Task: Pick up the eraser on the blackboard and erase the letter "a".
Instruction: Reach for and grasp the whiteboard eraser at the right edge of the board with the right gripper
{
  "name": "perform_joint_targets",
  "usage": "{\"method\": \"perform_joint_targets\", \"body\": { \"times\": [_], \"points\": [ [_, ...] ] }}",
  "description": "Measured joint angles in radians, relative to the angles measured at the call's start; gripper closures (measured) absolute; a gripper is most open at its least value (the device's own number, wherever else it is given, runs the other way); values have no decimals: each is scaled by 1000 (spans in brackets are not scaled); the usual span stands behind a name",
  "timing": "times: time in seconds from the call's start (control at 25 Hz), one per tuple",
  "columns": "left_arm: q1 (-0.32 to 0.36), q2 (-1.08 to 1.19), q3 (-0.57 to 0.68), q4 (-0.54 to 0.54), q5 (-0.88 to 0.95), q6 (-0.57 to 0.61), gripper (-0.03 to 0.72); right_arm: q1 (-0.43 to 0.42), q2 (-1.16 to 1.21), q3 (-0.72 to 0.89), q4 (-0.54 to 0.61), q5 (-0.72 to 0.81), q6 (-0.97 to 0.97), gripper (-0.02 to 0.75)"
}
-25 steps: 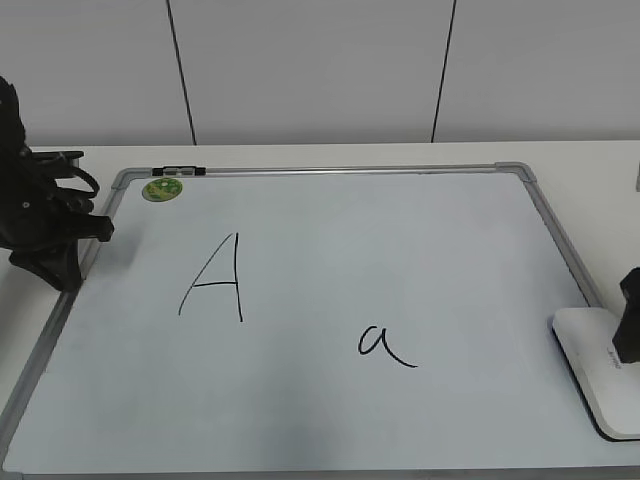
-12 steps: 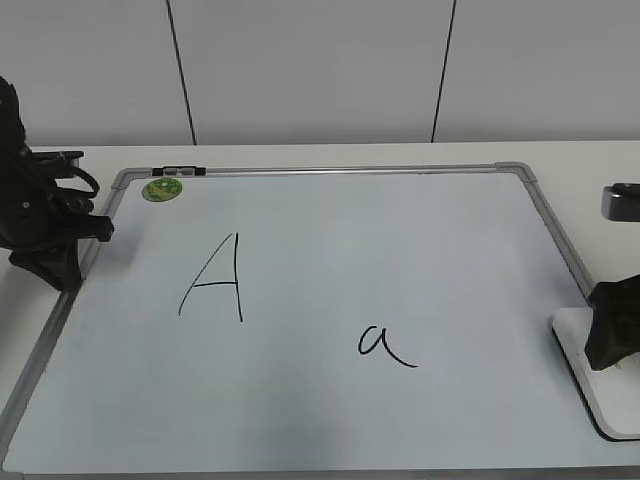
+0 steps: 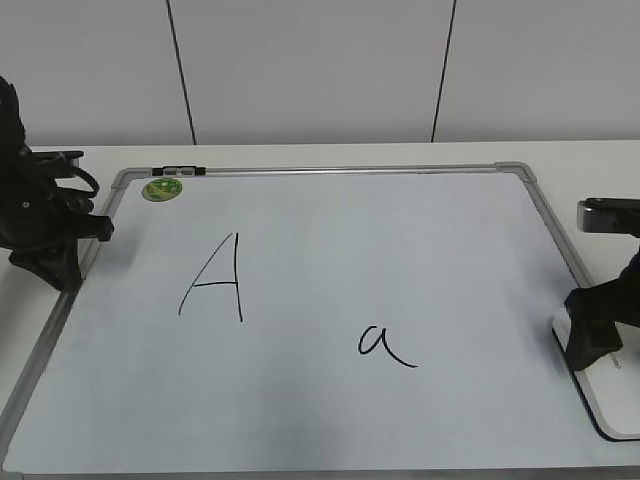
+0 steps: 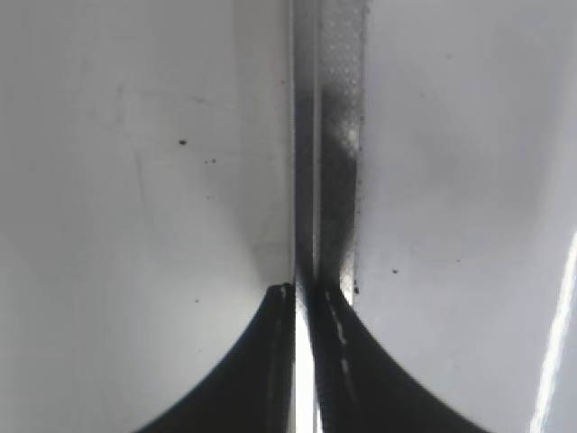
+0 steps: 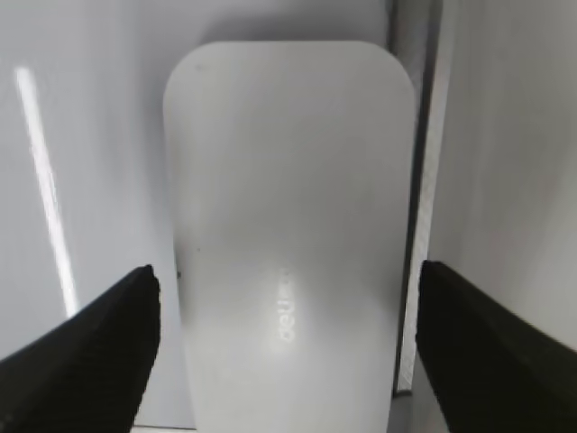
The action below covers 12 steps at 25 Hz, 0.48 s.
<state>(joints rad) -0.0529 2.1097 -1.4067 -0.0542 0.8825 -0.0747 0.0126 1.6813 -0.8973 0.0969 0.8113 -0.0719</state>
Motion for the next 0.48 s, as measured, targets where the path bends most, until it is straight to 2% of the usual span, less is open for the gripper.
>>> {"method": "perform_joint_targets", "body": {
  "times": [0.48],
  "points": [
    [0, 0, 0, 0, 0, 0, 659, 0, 60, -1, -2, -41, 0, 120]
  ]
}}
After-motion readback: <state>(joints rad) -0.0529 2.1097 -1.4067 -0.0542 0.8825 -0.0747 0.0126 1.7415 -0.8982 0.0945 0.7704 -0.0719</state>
